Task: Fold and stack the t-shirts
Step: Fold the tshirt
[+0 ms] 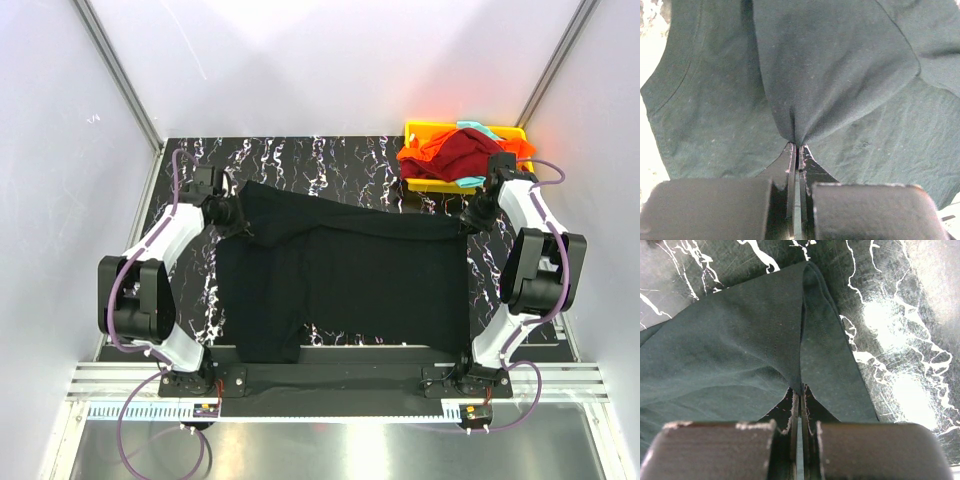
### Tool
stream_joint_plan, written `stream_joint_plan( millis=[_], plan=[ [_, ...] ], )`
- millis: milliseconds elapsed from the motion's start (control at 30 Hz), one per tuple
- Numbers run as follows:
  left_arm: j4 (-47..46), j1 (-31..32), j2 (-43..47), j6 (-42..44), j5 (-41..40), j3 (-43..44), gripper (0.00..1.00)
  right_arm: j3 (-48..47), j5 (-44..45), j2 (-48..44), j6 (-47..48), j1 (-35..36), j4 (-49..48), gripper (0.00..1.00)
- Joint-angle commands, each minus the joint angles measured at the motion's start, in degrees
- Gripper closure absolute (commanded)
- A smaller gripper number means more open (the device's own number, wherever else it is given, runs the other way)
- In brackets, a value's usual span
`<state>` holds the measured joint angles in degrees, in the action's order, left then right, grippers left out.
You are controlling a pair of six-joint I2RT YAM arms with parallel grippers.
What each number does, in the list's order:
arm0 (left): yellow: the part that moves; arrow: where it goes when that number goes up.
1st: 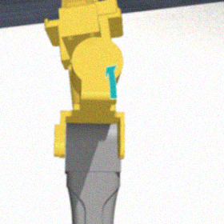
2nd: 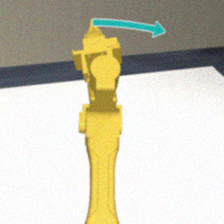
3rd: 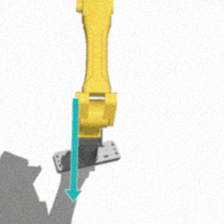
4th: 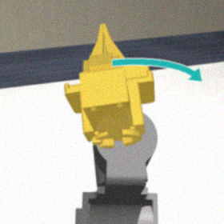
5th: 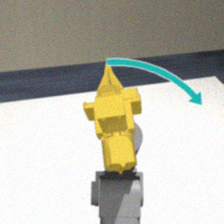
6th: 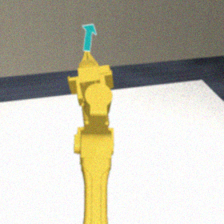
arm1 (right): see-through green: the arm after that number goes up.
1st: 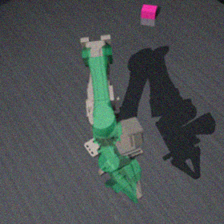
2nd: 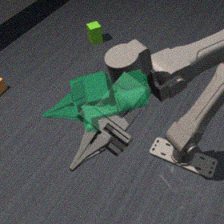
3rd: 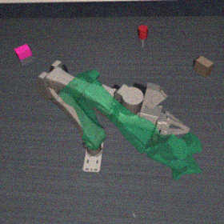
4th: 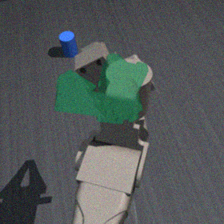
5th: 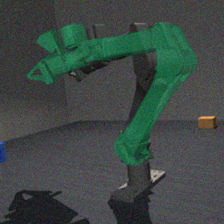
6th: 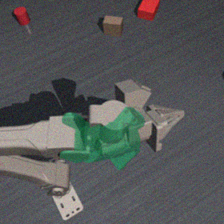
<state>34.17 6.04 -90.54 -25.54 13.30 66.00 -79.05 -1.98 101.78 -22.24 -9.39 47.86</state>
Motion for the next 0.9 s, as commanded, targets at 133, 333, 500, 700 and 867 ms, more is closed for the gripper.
stream_joint_plan(
  millis=[133, 333, 500, 700, 867],
  plan=[
    [-0.8, -1.0, 4.4, -1.0, 0.1, -2.6, 1.00, -1.1, 1.4, 2.2, 0.3, -0.3, 0.0, 1.00],
    [-0.9, -1.0, 5.5, -2.5, 1.1, -3.9, 1.00, -2.3, 1.6, 3.6, -0.1, -0.3, 0.0, 1.00],
    [-1.1, -0.9, 8.4, -2.2, -0.4, -3.1, 1.00, -2.3, 1.6, 4.5, -0.2, -0.3, 0.0, 1.00],
    [-1.3, -0.9, 10.6, -3.5, 1.0, -2.5, 1.00, -2.9, 2.9, 5.3, 0.1, -0.4, 0.0, 1.00],
    [-1.3, -0.9, 11.2, -5.0, 2.2, -5.3, 1.00, -4.0, 2.9, 6.5, 0.2, -0.5, 0.0, 1.00]
  ],
)
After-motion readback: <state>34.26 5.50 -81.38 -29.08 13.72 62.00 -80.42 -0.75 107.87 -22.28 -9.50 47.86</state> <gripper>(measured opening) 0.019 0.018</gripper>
